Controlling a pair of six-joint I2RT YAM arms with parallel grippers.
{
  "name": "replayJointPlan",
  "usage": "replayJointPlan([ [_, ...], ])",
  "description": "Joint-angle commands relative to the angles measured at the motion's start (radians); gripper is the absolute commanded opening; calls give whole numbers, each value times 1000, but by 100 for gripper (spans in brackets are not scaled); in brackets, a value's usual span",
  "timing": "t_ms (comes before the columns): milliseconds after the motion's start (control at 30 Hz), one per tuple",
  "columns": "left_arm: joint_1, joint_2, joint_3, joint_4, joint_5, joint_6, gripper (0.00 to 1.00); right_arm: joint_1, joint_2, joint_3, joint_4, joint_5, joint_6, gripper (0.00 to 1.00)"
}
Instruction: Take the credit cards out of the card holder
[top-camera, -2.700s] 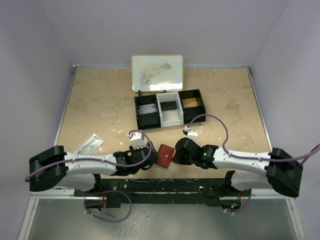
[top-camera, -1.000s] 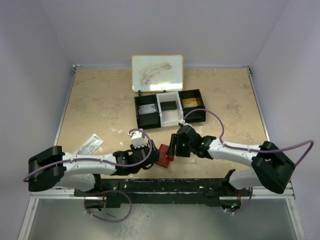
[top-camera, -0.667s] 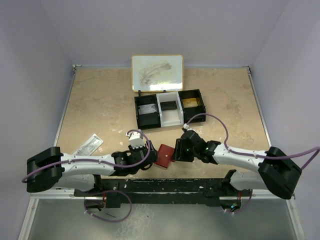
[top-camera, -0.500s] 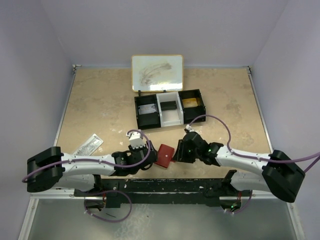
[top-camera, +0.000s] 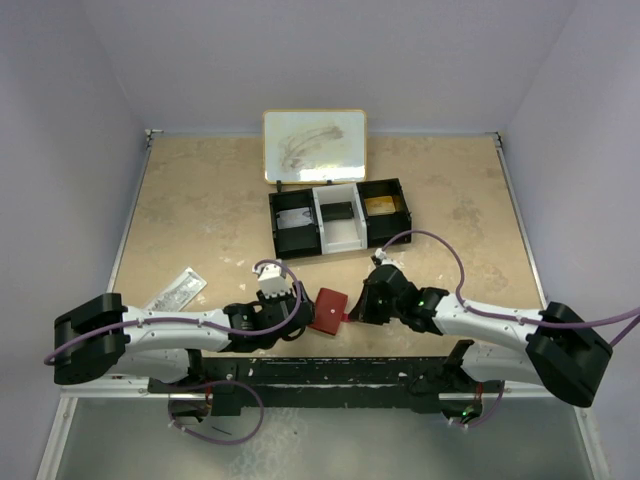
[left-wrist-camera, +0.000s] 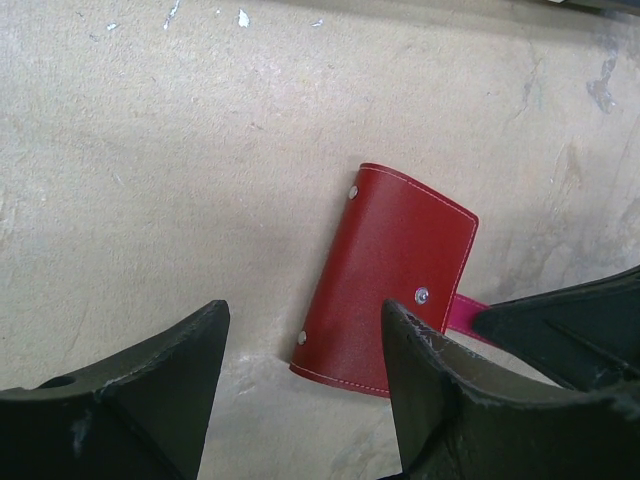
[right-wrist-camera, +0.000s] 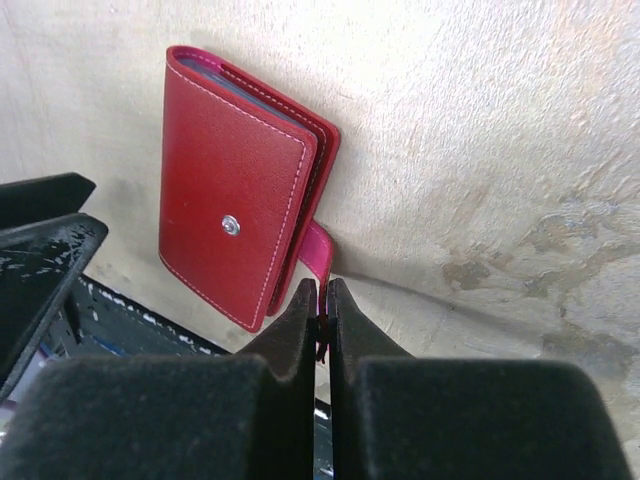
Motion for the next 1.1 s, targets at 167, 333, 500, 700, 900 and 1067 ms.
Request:
replayJointPlan([
  [167,-56,-85,73,-167,-149,-82,62,2,-134,117,-40,27,-154,0],
  [333,-59,-157,79,-225,-181,-126,67,3,-95,201,-58,-55,-239,0],
  [500,-75,-195,121,-330,-225,-118,70,2,-34,275,-40,-115,-280,0],
  [700,-91,-257,113,-426,-213,-188,70,4,76,393,-118,-154,-301,0],
  [900,-112,-307,79,-414,-218,-177,70,5,70,361,-66,-166,-311,0],
  [1067,-112,-289,106,-352,-192,-91,70,4,63,319,-161,-107,-239,0],
])
